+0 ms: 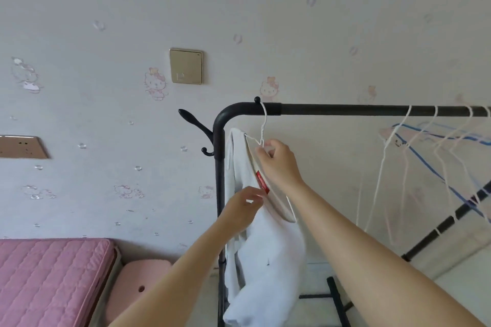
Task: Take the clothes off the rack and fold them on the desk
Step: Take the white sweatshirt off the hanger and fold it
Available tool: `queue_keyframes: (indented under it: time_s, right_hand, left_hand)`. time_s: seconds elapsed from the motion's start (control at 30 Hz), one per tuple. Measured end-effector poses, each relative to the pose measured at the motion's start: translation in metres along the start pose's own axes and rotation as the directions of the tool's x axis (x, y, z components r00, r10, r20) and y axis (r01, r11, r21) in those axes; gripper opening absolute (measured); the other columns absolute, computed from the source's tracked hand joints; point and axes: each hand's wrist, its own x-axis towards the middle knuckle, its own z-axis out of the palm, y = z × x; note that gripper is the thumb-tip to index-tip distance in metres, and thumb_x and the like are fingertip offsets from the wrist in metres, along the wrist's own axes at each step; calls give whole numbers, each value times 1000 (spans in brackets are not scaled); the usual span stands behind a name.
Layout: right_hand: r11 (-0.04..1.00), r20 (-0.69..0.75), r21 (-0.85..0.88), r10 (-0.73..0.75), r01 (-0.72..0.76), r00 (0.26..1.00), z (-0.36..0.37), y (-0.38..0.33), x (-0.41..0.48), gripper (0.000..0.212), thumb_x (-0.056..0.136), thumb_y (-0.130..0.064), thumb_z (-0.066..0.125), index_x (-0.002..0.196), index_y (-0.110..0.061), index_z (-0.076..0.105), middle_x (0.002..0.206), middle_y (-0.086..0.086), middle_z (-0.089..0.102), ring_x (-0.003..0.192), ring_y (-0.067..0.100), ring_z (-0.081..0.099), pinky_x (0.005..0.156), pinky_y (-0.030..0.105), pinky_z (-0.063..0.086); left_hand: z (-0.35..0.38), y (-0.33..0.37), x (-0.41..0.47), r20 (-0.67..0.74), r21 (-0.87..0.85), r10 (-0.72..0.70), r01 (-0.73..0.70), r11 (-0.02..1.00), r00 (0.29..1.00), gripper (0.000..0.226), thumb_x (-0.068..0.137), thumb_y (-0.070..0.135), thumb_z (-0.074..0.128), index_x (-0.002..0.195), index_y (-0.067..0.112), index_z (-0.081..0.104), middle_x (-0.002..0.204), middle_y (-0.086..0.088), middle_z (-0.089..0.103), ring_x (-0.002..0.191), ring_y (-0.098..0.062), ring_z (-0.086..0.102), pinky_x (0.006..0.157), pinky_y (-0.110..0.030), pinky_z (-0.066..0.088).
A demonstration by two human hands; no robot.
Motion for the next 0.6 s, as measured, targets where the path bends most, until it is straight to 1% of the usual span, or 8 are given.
queue_keyframes:
  time_s: [0.03, 0.1, 0.17, 0.23, 0.33, 0.4, 0.47, 0.6]
  right_hand:
    - [1000, -16, 2, 6, -6, 1000, 0, -1, 1, 18, 98, -33, 48, 95, -21, 61, 72, -11, 52, 63, 3, 48, 58, 15, 35]
    - [1000, -85, -22, 4, -6, 996, 1, -5, 3, 35, 97, -28, 49, 63, -20, 45, 56, -8, 41, 50, 7, 38, 48, 14, 28]
    - [1000, -139, -16, 20, -22, 990, -2, -10, 7, 45, 98, -23, 50, 56, -17, 36, 49, -5, 34, 44, 10, 31, 40, 16, 26]
    - [999, -204, 5, 49, -49, 978, -8, -14, 9, 47, 98, -24, 51, 55, -14, 34, 48, -4, 32, 44, 10, 29, 40, 17, 24]
    - [997, -247, 51, 64, -53, 967, -25, -18, 7, 45, 97, -25, 52, 57, -11, 38, 49, -4, 30, 40, 7, 29, 40, 14, 24]
    - [995, -261, 83, 76, -56, 962, -37, -17, 0, 42, 96, -27, 54, 61, -5, 50, 47, -8, 30, 37, 6, 30, 41, 11, 26]
    - [992, -252, 99, 101, -78, 962, -44, -13, -9, 39, 95, -32, 57, 73, 1, 61, 45, -11, 30, 39, 5, 30, 45, 14, 28]
    - [981, -216, 122, 175, -151, 961, -53, 3, -35, 34, 91, -39, 60, 84, -8, 72, 46, -8, 32, 40, 5, 28, 46, 17, 27]
  left_hand:
    - [-5, 2, 4, -22, 8, 5, -5, 1000, 1000, 26, 98, 21, 48, 121, 24, 58, 117, 5, 61, 95, -9, 59, 74, -20, 48]
    - [-14, 6, 14, -55, 14, 31, -30, 999, 998, 29, 98, 25, 49, 127, 22, 54, 120, 3, 59, 101, -9, 56, 72, -15, 42]
    - [-21, 12, 21, -96, -30, 69, -72, 997, 993, 38, 97, 36, 51, 132, 21, 48, 125, 2, 55, 107, -10, 53, 79, -19, 40]
    - [-25, 18, 27, -130, -97, 95, -108, 989, 987, 47, 94, 46, 52, 134, 23, 44, 130, 4, 51, 113, -10, 50, 89, -23, 37]
    - [-27, 24, 34, -204, -112, 139, -164, 980, 969, 54, 93, 45, 55, 139, 24, 38, 141, 3, 42, 124, -13, 45, 98, -27, 36]
    - [-25, 30, 39, -223, -47, 184, -199, 979, 957, 60, 94, 41, 57, 145, 23, 31, 149, 2, 32, 131, -16, 39, 101, -27, 34]
    - [-22, 36, 43, -242, 35, 231, -229, 973, 943, 66, 93, 37, 59, 148, 21, 25, 153, 0, 24, 135, -17, 36, 99, -25, 32]
    - [-10, 40, 48, -260, 157, 303, -270, 950, 917, 65, 93, 34, 60, 147, 20, 26, 154, -3, 21, 134, -22, 38, 100, -28, 36]
